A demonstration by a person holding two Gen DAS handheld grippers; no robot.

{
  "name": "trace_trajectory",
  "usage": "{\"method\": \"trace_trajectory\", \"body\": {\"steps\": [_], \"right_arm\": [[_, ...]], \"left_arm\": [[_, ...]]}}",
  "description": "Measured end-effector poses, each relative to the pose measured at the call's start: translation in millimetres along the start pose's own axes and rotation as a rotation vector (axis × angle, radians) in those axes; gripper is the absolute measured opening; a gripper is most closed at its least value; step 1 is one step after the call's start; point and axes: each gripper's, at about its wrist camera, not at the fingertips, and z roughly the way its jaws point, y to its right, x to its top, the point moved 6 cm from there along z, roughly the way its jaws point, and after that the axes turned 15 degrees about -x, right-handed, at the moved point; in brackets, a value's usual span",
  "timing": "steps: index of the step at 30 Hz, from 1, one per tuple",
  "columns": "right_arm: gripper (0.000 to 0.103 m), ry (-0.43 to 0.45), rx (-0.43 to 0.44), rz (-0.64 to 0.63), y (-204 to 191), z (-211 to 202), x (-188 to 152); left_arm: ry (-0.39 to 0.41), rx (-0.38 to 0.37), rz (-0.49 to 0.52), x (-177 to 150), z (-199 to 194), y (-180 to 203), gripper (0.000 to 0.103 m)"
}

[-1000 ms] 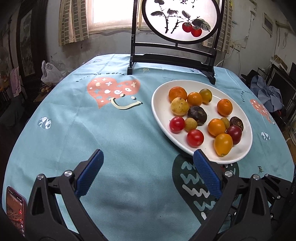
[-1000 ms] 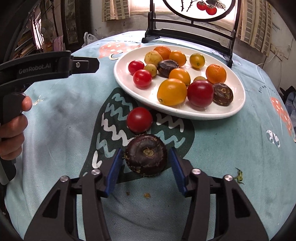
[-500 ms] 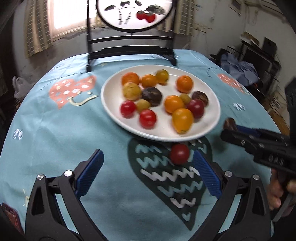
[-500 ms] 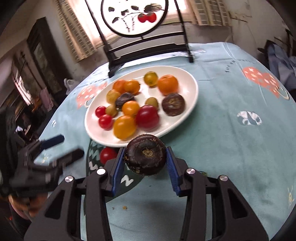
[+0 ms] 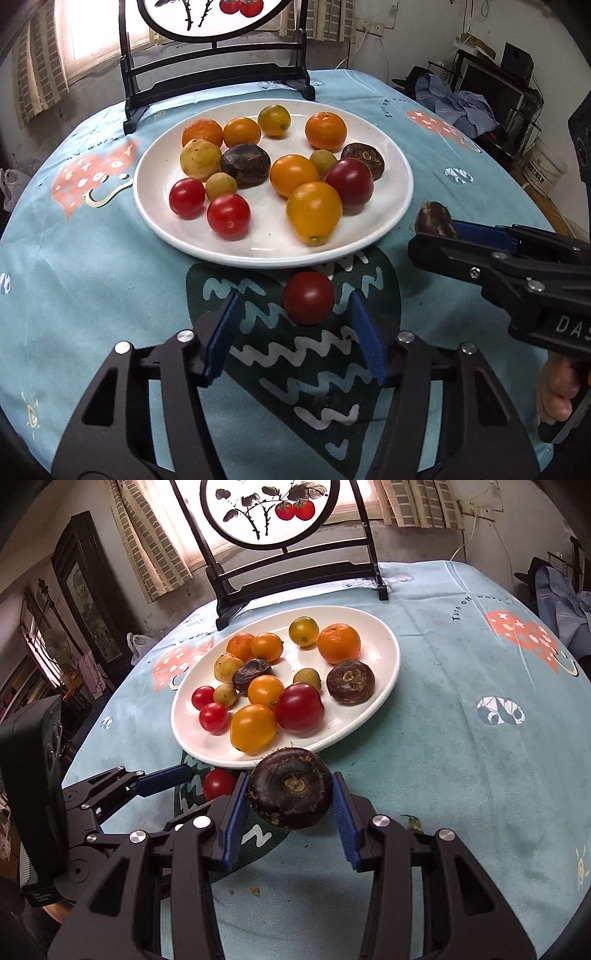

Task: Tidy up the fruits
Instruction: 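Grasp the last dark passion fruit with the right tool while the left tool grasps a red cherry tomato, then carry both fruits onto the white plate and open both tools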

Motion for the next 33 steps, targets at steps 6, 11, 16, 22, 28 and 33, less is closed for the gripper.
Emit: {"method": "trace_trajectory", "body": {"steps": [6, 11, 16, 22, 28, 33], "right_arm": [[0.044, 0.006, -0.002, 0.004, 1, -1, 0], [0.044, -0.001, -0.009, 0.008, 3, 1, -1], [0.044, 0.002, -0.012, 0.001, 2, 4, -2], [0.044, 0.021, -0.001, -0.031, -4, 3, -4], [0.044, 0.071, 0.03, -0.072, -16, -8, -7], [0.044, 0.116, 0.047, -0.077, -22, -19, -9]], "left_arm": [[-0.025, 0.063, 0.047, 0, 14, 3, 0.045], [-0.025, 0.052, 0.073, -1, 15, 7, 0.03], [-0.029, 0.039, 0.085, -4, 11, 11, 0.03], [-0.002, -0.001, 0.091, -7, -4, 22, 0.03], [0.052, -0.021, 0.12, -14, -27, 38, 0.03], [0.109, -0.028, 0.119, -12, -46, 43, 0.03]]}}
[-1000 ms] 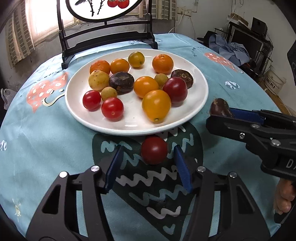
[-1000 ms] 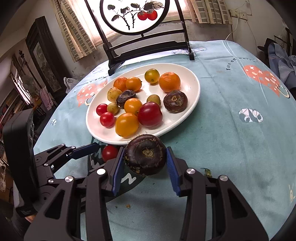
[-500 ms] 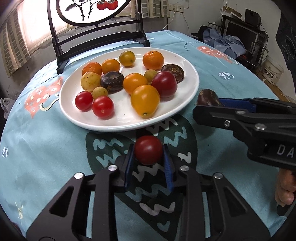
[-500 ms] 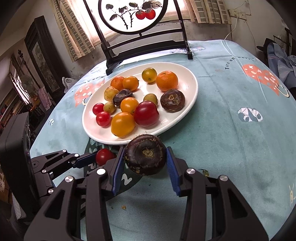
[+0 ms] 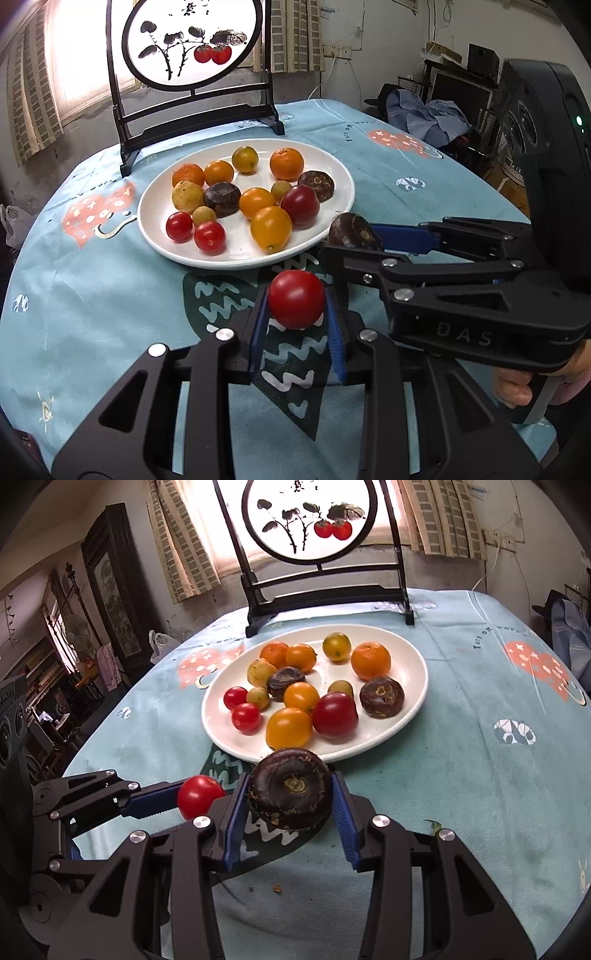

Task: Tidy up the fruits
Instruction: 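Carry both fruits onto the white plate and open both tools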

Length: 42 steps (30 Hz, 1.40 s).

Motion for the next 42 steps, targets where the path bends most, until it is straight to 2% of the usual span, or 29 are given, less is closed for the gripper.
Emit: {"method": "trace_trajectory", "body": {"steps": [5, 13, 21, 32, 34, 35, 36, 37, 40, 41, 42], "right_arm": [[0.044, 0.079, -0.005, 0.043, 4, -14, 15], [0.044, 0.146, -0.026, 0.094, 6, -3, 65], [0.044, 0.102, -0.056, 0.109, 12, 45, 95], [0.044, 0.027, -0.071, 0.082, 20, 83, 99], [0.046, 0.007, -0.08, 0.07, 19, 84, 96], [0.051, 0.008, -0.083, 0.066, 18, 83, 96], [0.054, 0.014, -0.089, 0.064, 18, 79, 96], [0.061, 0.022, -0.098, 0.061, 19, 75, 96], [0.065, 0.034, -0.086, 0.051, 20, 56, 96], [0.07, 0.031, -0.077, 0.053, 21, 48, 93], [0.075, 0.032, -0.068, 0.055, 22, 40, 90]], "left_arm": [[0.047, -0.007, -0.019, 14, -13, -10, 0.03], [0.11, 0.062, -0.171, 67, -13, -72, 0.03], [0.076, 0.119, -0.22, 92, 27, -111, 0.03], [0.045, 0.156, -0.241, 98, 52, -133, 0.03], [0.048, 0.178, -0.247, 96, 50, -134, 0.042], [0.057, 0.191, -0.244, 96, 47, -133, 0.059], [0.073, 0.211, -0.237, 96, 42, -131, 0.069], [0.087, 0.226, -0.227, 97, 35, -128, 0.071], [0.112, 0.245, -0.216, 97, 16, -122, 0.084], [0.123, 0.249, -0.219, 96, 9, -119, 0.092], [0.134, 0.248, -0.222, 93, 1, -117, 0.096]]}}
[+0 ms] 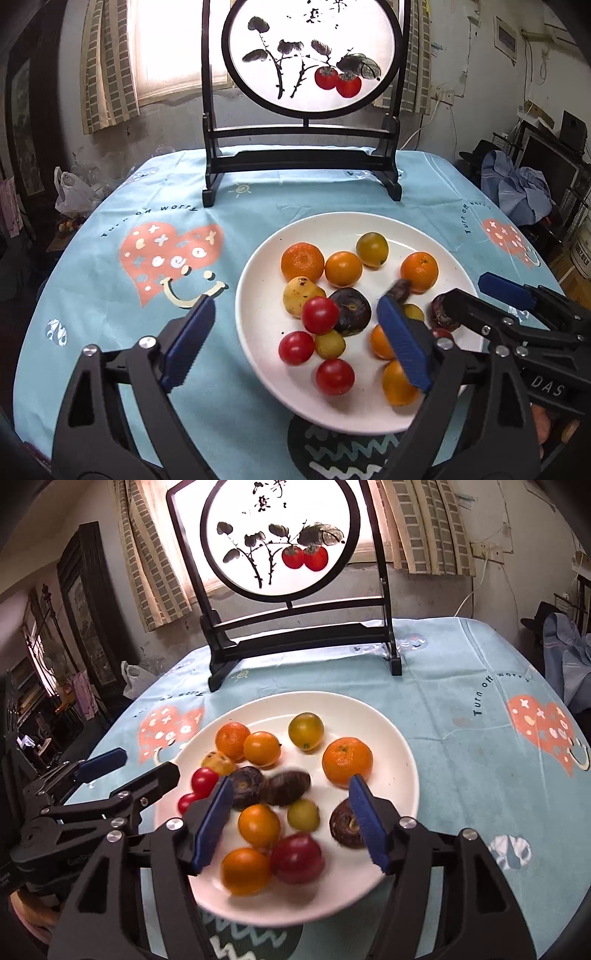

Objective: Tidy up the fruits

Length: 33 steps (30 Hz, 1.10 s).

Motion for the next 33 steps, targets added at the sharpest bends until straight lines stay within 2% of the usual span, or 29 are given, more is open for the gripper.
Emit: {"method": "trace_trajectory", "body": {"steps": [2, 8, 11, 14, 18, 21, 24, 33], "right_arm": [[0.102, 0.025, 0.007, 0.0, 3, -19, -9], [0.102, 0.037, -0.038, -0.109, 6, -59, -71], [0.102, 0.013, -0.084, -0.187, 2, -66, -106], [0.102, 0.037, -0.106, -0.242, -2, -77, -123], [0.102, 0.063, -0.103, -0.245, -1, -85, -126], [0.102, 0.045, -0.105, -0.219, 4, -81, -125], [0.102, 0.024, -0.095, -0.192, 8, -79, -125], [0.102, 0.031, -0.073, -0.196, 4, -84, -126]], "left_arm": [[0.014, -0.01, -0.007, -8, -18, 1, 0.097], [0.033, -0.001, 0.031, -59, -64, 9, 0.101], [-0.002, -0.009, 0.016, -85, -73, 10, 0.101], [0.0, -0.027, 0.029, -99, -81, 16, 0.101], [-0.002, 0.0, 0.08, -113, -85, 20, 0.101], [-0.029, -0.015, 0.073, -118, -83, 19, 0.101], [-0.016, 0.002, 0.075, -116, -84, 18, 0.101], [-0.018, -0.001, 0.073, -117, -85, 18, 0.101]]}}
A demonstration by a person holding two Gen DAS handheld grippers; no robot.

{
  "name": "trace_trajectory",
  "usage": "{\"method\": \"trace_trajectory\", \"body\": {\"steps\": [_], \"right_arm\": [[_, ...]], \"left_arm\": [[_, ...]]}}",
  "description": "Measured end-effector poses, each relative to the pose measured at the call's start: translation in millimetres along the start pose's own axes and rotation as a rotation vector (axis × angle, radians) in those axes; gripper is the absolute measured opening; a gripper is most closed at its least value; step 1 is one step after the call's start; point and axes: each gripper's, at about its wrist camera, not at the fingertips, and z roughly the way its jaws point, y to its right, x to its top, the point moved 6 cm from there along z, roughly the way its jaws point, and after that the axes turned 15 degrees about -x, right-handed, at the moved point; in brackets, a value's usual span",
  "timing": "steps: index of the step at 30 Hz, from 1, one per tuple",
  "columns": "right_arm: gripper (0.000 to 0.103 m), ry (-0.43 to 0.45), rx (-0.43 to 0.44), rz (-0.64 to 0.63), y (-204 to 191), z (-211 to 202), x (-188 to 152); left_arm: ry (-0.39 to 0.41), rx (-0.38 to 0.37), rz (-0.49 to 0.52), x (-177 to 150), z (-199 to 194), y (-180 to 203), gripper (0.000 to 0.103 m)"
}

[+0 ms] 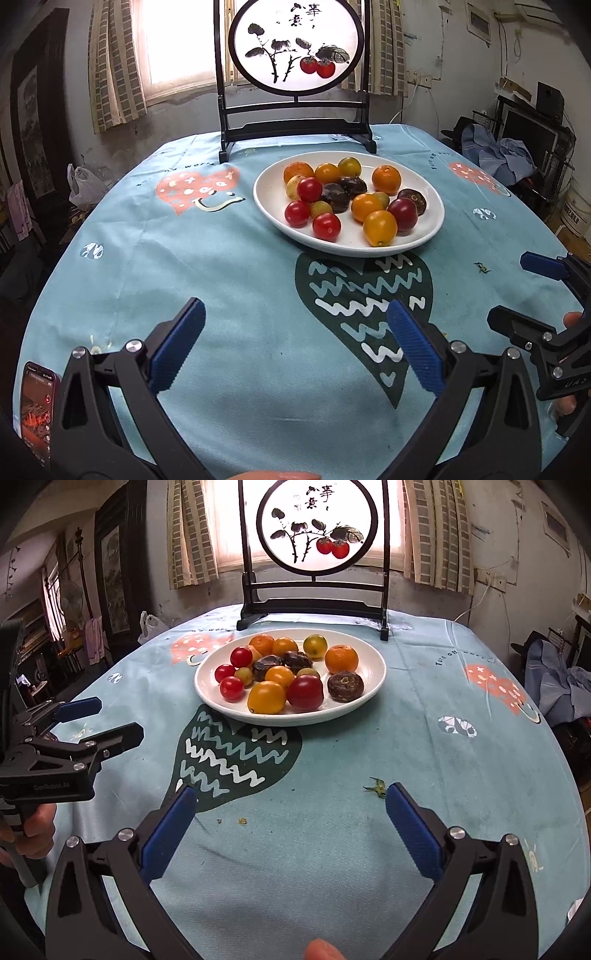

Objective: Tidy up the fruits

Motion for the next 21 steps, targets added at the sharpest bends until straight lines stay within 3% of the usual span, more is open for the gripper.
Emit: {"method": "trace_trajectory", "body": {"steps": [21], "right_arm": [[0.102, -0.002, -0.009, -0.017, -1.2, 1.5, 0.1]], "left_arm": [[-0.017, 0.004, 0.014, -3.0, 2.0, 3.1, 0.101]]}}
